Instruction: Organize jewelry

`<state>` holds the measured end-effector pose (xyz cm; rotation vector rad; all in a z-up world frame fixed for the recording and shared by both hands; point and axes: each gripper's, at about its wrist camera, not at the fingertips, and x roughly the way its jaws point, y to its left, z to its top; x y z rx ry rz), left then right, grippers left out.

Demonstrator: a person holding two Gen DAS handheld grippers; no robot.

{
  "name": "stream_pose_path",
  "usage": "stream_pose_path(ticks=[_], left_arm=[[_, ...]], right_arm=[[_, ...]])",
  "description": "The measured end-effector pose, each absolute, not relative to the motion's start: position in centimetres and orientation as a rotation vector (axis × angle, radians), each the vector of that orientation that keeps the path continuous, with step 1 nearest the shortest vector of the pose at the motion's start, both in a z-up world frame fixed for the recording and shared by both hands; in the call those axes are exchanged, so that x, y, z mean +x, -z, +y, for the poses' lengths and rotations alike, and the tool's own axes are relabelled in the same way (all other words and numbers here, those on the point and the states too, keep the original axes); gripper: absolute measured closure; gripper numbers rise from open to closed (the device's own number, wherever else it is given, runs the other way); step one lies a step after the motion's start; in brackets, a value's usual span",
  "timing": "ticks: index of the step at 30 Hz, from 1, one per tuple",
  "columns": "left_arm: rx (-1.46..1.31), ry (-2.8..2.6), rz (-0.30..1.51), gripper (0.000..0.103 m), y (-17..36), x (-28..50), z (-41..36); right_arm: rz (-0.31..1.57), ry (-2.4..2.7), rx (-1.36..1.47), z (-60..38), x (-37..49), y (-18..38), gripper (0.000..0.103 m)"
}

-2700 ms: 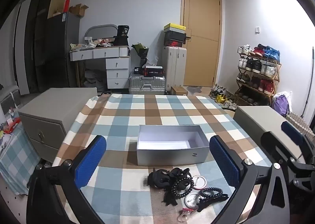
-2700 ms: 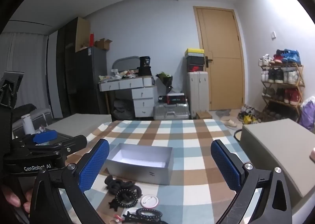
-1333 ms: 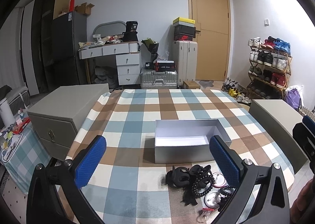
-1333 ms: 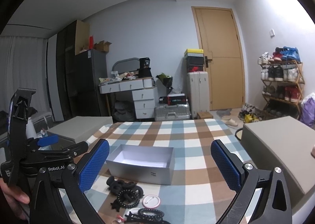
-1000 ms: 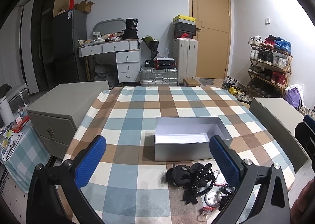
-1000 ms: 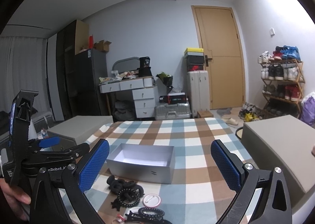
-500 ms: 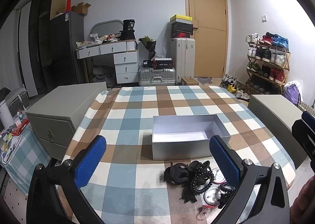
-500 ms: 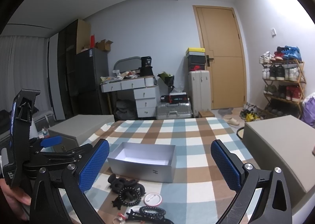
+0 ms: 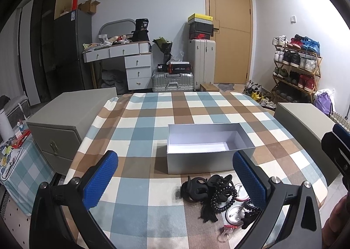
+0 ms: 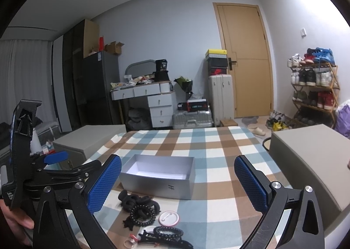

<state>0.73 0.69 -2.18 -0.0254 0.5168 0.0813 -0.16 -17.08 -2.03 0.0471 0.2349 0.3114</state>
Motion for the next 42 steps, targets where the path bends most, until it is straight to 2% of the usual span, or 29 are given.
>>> stream_pose_path(ticks=[11,17,24,33,36,38,42], left_arm=[[-0.049,-0.072,0.549,0.001,3.3,0.9,1.2],[-0.057,-0.073,0.563,0.001,3.8,1.0,1.5],[-0.071,-0.059,0.586,0.001,4.7,1.4,1.7],[-0.081,-0.061,0.62,0.001,5.7,1.7,2.1],[-0.082,-0.062,0.631,0.001,5.9,2.0,2.1],[-0.082,-0.064,0.639,0.001,6.1,2.2,2.2],[-0.077,-0.06,0.646,0.001,6.3,2.3,2.0]], right_arm=[[0.36,-0.397,0.112,-18.0,1.7,3.8,0.0],[0.495,-0.481,0.021,-17.3,2.7,7.4,0.0],[0.64,-0.567,0.089,-17.7,3.9,10.9,0.0],[0.768,-0.624,0.172,-17.4,5.5,13.0,0.007],[0.804,-0.627,0.182,-17.4,5.9,13.4,0.013],[0.822,-0.629,0.18,-17.2,6.1,13.6,0.024],[0.836,-0.622,0.167,-16.9,6.5,13.9,0.034]])
